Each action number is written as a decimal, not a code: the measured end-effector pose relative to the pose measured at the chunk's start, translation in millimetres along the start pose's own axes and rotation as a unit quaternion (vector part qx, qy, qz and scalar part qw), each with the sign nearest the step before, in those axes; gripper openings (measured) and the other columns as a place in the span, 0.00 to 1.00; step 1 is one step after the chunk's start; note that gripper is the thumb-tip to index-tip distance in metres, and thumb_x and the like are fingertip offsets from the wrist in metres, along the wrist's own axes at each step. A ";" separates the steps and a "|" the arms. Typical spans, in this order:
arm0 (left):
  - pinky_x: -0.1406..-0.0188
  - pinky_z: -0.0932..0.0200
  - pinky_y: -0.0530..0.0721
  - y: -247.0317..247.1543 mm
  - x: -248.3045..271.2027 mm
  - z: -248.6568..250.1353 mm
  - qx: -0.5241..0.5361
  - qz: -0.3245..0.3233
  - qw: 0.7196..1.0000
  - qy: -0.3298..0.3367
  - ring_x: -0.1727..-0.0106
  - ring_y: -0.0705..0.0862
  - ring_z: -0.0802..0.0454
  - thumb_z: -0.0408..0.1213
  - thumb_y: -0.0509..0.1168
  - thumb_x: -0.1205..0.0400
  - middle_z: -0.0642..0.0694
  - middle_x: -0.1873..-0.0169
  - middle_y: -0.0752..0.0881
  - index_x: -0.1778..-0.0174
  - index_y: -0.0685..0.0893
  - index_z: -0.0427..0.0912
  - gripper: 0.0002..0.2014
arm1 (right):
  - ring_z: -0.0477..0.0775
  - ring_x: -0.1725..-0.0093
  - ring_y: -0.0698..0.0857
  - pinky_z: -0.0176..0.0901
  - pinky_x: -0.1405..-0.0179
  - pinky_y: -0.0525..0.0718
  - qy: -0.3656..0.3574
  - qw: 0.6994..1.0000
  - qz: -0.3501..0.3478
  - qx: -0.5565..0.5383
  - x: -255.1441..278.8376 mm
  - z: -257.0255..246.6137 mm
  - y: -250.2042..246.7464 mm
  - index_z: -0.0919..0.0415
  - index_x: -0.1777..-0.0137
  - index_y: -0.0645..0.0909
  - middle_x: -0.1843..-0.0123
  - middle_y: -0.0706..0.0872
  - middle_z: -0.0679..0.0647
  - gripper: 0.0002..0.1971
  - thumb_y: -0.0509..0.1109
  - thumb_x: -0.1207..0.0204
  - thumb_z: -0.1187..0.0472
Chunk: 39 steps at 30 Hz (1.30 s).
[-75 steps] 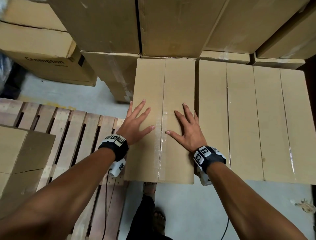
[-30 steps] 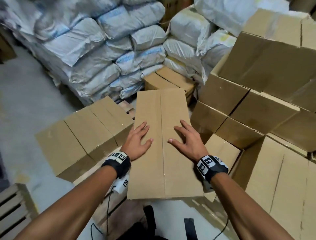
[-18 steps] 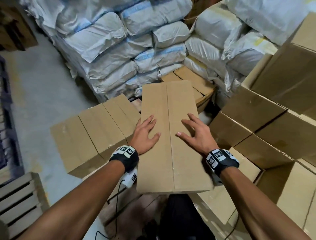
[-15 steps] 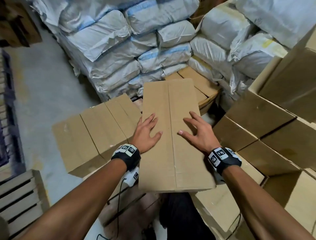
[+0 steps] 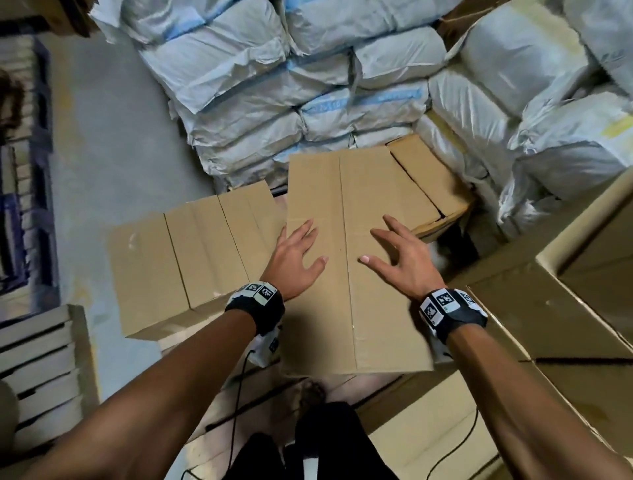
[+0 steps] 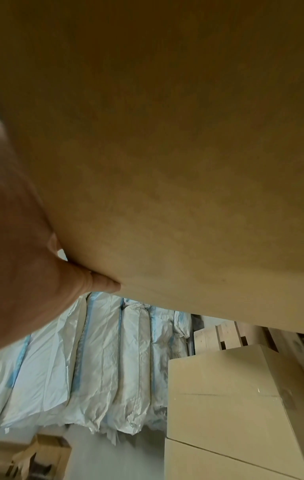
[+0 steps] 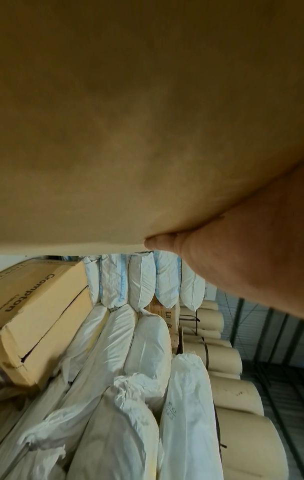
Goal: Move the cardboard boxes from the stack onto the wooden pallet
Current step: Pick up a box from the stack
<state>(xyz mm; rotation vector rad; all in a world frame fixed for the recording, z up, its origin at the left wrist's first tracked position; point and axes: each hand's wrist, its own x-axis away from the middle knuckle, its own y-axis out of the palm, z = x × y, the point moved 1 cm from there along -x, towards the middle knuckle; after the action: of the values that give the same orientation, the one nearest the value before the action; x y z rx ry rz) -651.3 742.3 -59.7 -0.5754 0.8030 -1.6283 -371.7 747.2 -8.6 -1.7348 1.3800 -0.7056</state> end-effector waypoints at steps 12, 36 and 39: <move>0.08 0.41 0.46 -14.6 -86.4 7.9 0.012 -0.021 0.998 -0.054 0.07 0.51 0.42 0.61 0.62 0.17 0.56 0.09 0.59 0.11 0.69 0.49 0.38 | 0.50 0.13 0.71 0.33 0.14 0.59 -0.021 0.999 -0.020 -0.014 -98.4 27.7 -31.5 0.49 0.24 0.84 0.11 0.70 0.54 0.34 0.80 0.26 0.33; 0.09 0.32 0.45 91.2 -266.4 -133.4 0.027 -0.026 0.995 -0.089 0.09 0.44 0.28 0.64 0.61 0.19 0.50 0.08 0.57 0.11 0.68 0.46 0.41 | 0.58 0.11 0.66 0.58 0.14 0.64 -0.057 0.989 -0.134 0.026 -322.9 166.1 83.8 0.48 0.18 0.75 0.07 0.61 0.50 0.44 0.78 0.29 0.26; 0.10 0.31 0.44 135.6 -280.9 -169.5 0.004 -0.028 0.996 -0.080 0.09 0.48 0.28 0.66 0.58 0.19 0.44 0.09 0.58 0.11 0.68 0.42 0.44 | 0.58 0.10 0.63 0.56 0.14 0.61 -0.076 0.984 -0.160 0.027 -346.4 205.7 129.7 0.49 0.17 0.73 0.06 0.59 0.51 0.46 0.78 0.30 0.27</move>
<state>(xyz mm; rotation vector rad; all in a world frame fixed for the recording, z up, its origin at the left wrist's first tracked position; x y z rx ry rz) -632.4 1037.0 -256.7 -0.7186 0.6668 -1.6122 -359.8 1119.2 -210.0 -1.9465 0.9813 -0.7576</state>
